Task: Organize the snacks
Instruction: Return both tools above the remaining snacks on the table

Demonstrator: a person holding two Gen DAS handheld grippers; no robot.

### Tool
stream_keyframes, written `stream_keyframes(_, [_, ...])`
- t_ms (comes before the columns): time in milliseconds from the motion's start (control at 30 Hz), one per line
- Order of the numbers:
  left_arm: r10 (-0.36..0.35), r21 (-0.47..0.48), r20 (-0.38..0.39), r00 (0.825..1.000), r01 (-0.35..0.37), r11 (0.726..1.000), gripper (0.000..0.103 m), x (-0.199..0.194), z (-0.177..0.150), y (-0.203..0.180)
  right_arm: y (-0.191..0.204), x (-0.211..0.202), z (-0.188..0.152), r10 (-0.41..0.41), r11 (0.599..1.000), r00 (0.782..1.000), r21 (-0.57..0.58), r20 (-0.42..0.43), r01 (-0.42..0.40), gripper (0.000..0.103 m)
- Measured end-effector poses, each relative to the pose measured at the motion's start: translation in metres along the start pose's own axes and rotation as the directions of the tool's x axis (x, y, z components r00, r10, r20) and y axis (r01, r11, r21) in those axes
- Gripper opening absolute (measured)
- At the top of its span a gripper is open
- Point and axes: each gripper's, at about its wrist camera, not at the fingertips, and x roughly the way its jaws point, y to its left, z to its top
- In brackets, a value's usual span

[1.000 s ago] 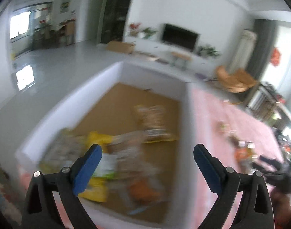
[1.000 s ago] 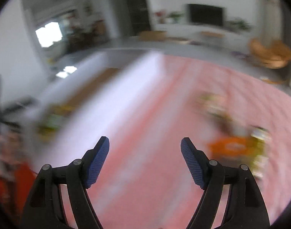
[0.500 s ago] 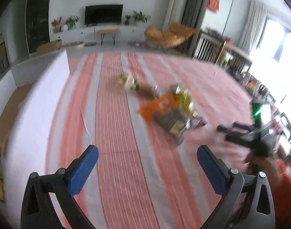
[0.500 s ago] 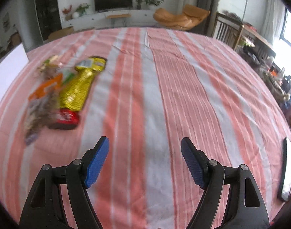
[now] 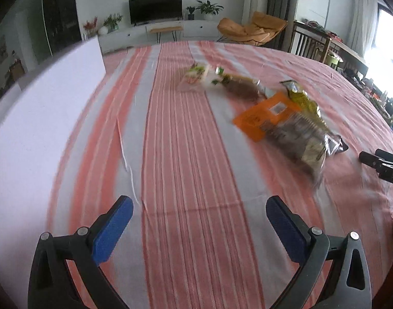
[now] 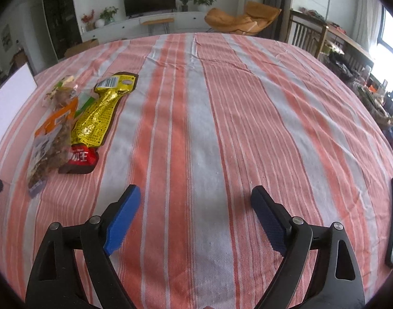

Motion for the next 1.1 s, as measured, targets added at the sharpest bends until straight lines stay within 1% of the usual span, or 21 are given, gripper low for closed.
stream_keyframes(233, [-0.013,-0.052,-0.003,1.000,0.013,0.999,0.103,0.0061,-0.0004,0.0100,-0.0001,-0.0001,-0.0001,0.000,1.000,1.000,-0.001,0.000,0.000,0.090])
stream_keyframes(500, [0.035,-0.004,-0.027,0.999,-0.035,0.999,0.103,0.0094,-0.0002,0.0033,-0.0004,-0.0003,-0.0001,0.001,1.000,1.000,-0.001,0.000,-0.001,0.090])
stream_keyframes(1100, [0.039,0.000,-0.029,0.999,-0.039,0.999,0.103,0.0090,0.0002,0.0037,-0.0002,-0.0003,-0.0002,0.003,1.000,1.000,-0.002,0.000,-0.003,0.091])
